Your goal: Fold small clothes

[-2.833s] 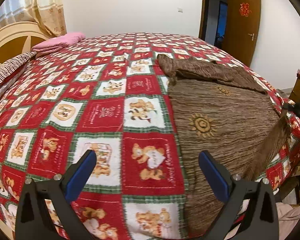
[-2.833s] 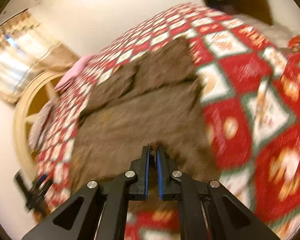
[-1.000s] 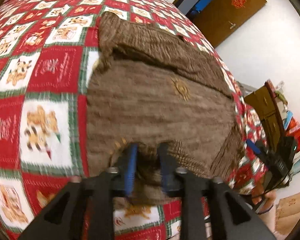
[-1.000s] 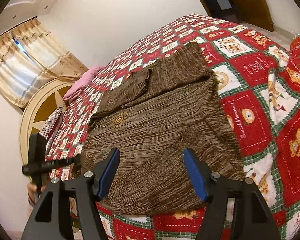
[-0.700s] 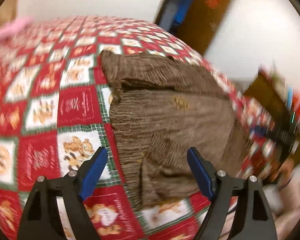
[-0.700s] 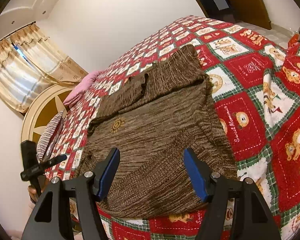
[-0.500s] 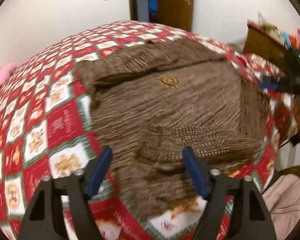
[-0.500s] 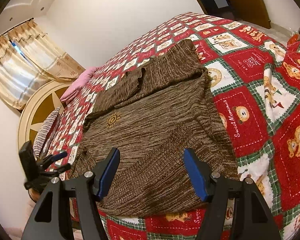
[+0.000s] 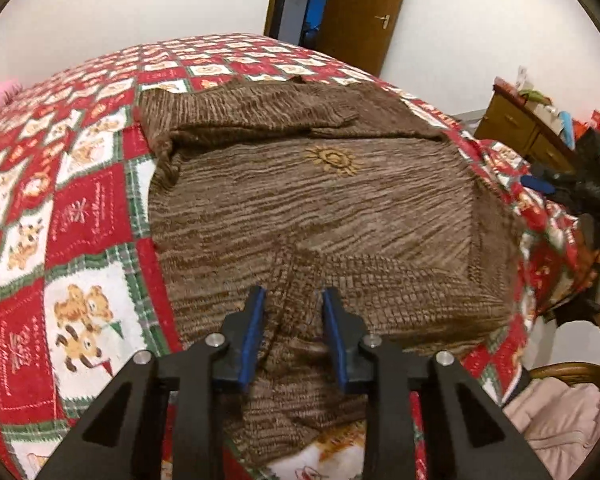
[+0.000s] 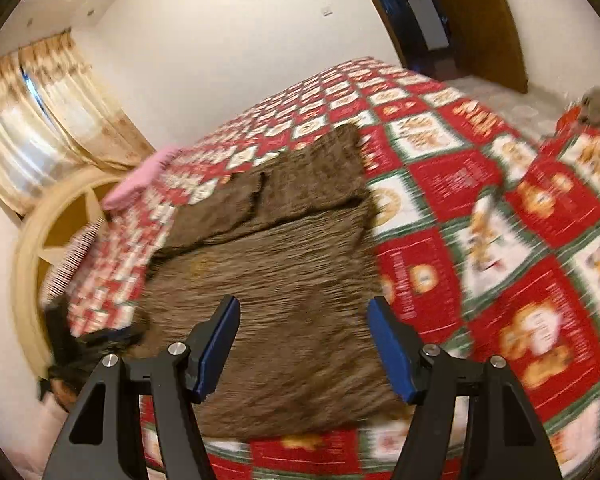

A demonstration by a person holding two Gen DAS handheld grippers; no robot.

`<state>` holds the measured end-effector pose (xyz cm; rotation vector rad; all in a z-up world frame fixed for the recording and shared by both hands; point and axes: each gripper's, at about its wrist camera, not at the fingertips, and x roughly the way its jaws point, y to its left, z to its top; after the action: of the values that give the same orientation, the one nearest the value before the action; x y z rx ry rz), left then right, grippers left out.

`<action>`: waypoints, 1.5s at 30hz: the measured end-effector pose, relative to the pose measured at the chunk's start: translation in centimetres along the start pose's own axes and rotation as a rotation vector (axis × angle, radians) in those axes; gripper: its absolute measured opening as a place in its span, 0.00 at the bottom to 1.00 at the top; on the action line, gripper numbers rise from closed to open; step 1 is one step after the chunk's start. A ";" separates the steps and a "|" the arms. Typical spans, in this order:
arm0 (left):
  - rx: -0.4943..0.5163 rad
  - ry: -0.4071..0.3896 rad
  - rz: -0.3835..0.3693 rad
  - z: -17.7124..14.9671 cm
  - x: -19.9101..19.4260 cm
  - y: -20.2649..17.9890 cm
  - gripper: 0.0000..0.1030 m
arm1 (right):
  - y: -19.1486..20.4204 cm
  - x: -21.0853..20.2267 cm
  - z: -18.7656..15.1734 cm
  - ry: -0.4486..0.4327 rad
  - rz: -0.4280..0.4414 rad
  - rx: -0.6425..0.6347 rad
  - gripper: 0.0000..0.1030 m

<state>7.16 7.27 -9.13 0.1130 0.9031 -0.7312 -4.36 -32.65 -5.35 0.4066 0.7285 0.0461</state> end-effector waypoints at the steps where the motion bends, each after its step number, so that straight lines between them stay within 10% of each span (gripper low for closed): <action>1: -0.009 0.002 -0.012 0.0 0.0 0.3 0.34 | 0.1 0.0 0.0 0.004 -0.030 -0.031 0.65; 10: -0.090 -0.013 -0.116 0.6 0.9 1.5 0.41 | 0.9 3.6 -0.6 0.113 -0.120 -0.254 0.65; 17: -0.047 -0.032 -0.037 0.2 0.8 0.4 0.28 | 4.0 6.5 -1.5 0.164 -0.088 -0.462 0.65; 21: -0.096 -0.038 -0.046 0.1 0.3 0.8 0.14 | 4.2 8.0 -2.2 0.203 -0.117 -0.508 0.37; 23: -0.142 -0.052 -0.078 0.1 -0.6 1.4 0.11 | 4.6 7.5 -2.1 0.211 -0.122 -0.501 0.08; 29: -0.184 -0.116 -0.109 1.1 -2.2 2.8 0.12 | 1.8 4.0 0.2 0.058 -0.154 -0.280 0.05; 34: -0.219 -0.025 -0.136 0.8 0.6 3.4 0.30 | -0.6 5.1 -0.7 0.078 -0.252 -0.202 0.05; 38: -0.313 -0.106 -0.226 0.2 -0.7 4.8 0.77 | -0.5 5.1 -1.2 0.077 -0.280 -0.213 0.05; 45: -0.398 -0.127 -0.269 -0.1 -0.7 7.0 0.74 | -0.8 4.9 -1.4 0.081 -0.264 -0.186 0.05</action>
<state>11.16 13.01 -10.13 -0.4104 0.9346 -0.7831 -1.68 -32.05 -9.76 0.1290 0.8455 -0.1181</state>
